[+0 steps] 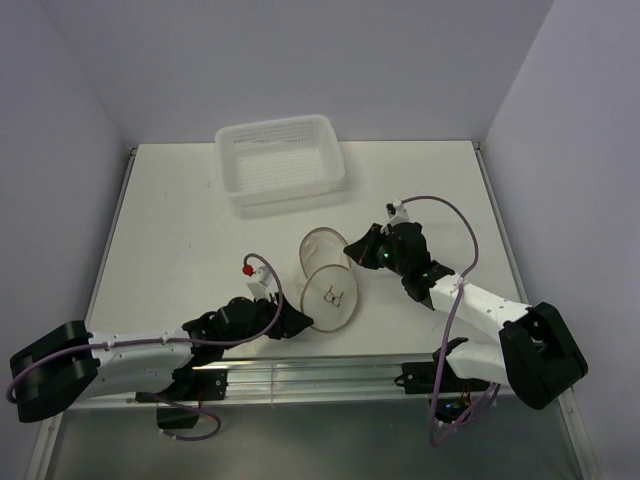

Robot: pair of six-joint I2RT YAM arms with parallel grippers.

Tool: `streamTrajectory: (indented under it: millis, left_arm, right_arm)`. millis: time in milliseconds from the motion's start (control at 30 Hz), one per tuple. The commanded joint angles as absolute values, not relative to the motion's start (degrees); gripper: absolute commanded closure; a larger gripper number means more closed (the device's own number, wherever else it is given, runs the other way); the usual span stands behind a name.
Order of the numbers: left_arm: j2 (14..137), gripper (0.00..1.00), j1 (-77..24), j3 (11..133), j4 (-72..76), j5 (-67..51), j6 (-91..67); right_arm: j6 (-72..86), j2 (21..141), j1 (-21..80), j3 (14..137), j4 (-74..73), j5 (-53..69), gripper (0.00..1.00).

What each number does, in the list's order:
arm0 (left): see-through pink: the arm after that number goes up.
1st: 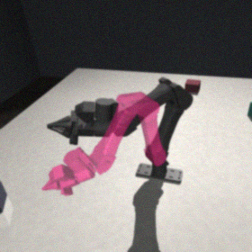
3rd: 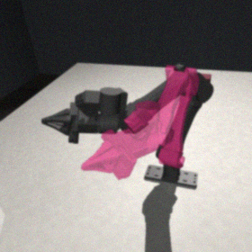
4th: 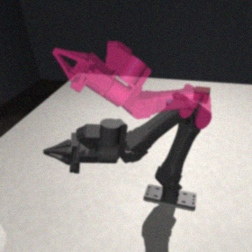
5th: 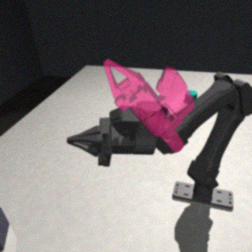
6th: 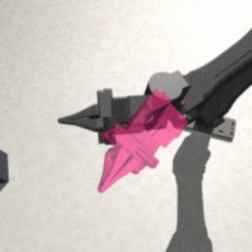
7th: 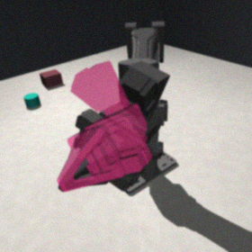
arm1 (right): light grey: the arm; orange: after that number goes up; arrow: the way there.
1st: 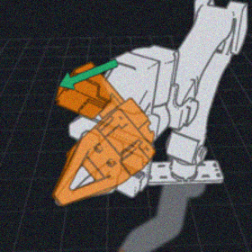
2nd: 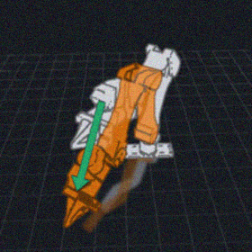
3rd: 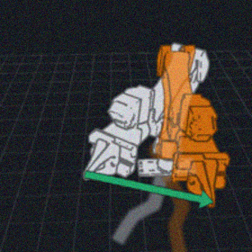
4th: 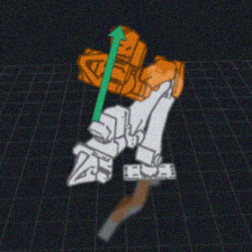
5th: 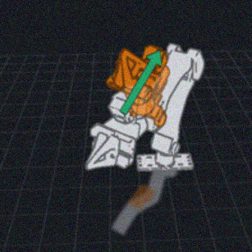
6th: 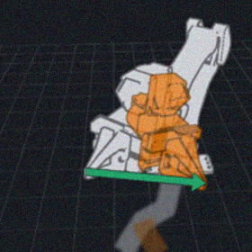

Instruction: Place the bra in the laundry bag and zip it closed

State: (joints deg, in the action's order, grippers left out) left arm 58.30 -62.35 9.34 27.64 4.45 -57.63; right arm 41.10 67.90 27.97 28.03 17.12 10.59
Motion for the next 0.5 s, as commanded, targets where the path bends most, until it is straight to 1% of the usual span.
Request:
streamTrajectory:
  millis: [0,33,67,100,133,233,300,400,467]
  left_arm:
    - [59.41,0.60,-62.67,13.79,34.81,7.91,-56.25]
    - [58.80,0.80,-62.67,14.67,33.59,8.69,-55.55]
    - [58.19,0.89,-62.67,15.81,31.57,9.57,-53.63]
    - [57.40,0.99,-62.67,19.21,25.11,11.67,-52.31]
    - [55.48,1.00,-62.67,21.34,21.48,12.82,-50.90]
    - [51.78,1.00,-62.58,29.25,10.40,17.99,-44.93]
    - [51.42,1.00,-61.97,35.66,3.30,19.86,-40.79]
    - [52.90,1.00,-60.74,41.91,0.18,21.53,-36.84]
    - [54.48,1.00,-58.11,45.24,-3.24,20.48,-34.81]
  right_arm:
    - [41.31,66.36,27.95,28.57,18.37,10.11,1.00]
    - [41.22,66.44,28.04,28.39,18.37,10.63,1.00]
    - [41.22,66.45,28.21,28.21,18.20,10.81,1.00]
    - [41.13,66.36,28.65,28.13,17.76,10.72,1.00]
    - [40.61,66.18,29.09,28.04,17.06,10.46,1.00]
    - [39.82,64.96,30.49,27.34,14.95,9.58,1.00]
    - [39.38,63.55,31.02,26.46,13.89,9.05,1.00]
    - [38.41,61.97,31.64,26.37,11.52,8.53,1.00]
    - [38.15,60.83,32.08,26.45,10.46,8.96,1.00]
